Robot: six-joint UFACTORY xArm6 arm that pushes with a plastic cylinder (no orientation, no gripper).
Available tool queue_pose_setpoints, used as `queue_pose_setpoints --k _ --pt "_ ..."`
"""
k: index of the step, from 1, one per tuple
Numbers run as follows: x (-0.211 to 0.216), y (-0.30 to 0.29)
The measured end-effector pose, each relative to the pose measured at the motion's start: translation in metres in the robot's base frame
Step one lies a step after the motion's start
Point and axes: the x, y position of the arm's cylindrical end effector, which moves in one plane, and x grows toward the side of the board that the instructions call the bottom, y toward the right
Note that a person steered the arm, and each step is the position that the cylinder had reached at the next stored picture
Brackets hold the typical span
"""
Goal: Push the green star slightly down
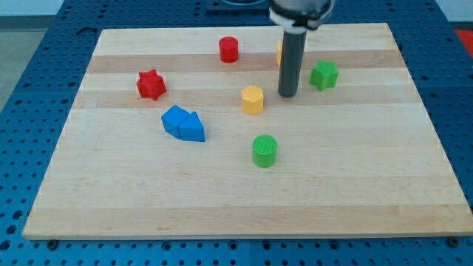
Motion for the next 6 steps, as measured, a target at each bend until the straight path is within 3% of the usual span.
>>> queue_pose_setpoints --k 1,3,4,5,6 --pt "-0.004 0.012" --pt "-0.074 0.018" --pt "-0.079 0.061" --pt "-0.066 0.096" --pt "-0.012 0.091"
